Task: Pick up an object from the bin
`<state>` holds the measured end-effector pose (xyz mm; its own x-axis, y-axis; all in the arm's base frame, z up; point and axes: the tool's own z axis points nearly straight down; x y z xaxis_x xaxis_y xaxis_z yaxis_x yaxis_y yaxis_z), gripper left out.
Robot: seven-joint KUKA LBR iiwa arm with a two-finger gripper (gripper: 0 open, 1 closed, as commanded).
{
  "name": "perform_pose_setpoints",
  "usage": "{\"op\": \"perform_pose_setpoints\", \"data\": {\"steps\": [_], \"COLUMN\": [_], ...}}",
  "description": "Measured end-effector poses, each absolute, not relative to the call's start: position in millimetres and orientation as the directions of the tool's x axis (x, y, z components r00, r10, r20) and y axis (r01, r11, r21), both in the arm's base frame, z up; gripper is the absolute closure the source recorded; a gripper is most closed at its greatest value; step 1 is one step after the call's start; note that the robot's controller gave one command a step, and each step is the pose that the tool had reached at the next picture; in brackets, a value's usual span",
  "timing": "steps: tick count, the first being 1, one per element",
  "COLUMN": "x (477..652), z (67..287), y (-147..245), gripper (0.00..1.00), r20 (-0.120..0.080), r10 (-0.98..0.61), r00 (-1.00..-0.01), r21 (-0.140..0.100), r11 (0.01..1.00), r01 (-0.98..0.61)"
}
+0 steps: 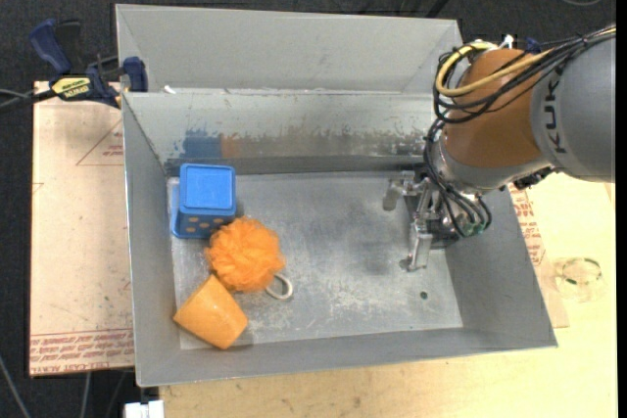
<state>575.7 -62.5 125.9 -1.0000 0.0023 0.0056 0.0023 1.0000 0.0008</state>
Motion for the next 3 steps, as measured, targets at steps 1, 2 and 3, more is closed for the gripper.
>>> {"op": "perform_pose_setpoints", "data": {"steps": [1,2,3], "x": [577.2,584.1,603.5], "z": [130.7,116.4,117.2], "y": [-62.3,-76.5,-100.1], "gripper": [0.00,0.00,0.00], "r20": [-0.001,-0.005,-0.002], "r10": [0.001,-0.185,-0.551], "r00": [-1.000,-0.983,-0.834], "r21": [0.000,0.001,0.000], "r11": [1.000,0.983,0.834], "r01": [0.001,-0.185,-0.551]}}
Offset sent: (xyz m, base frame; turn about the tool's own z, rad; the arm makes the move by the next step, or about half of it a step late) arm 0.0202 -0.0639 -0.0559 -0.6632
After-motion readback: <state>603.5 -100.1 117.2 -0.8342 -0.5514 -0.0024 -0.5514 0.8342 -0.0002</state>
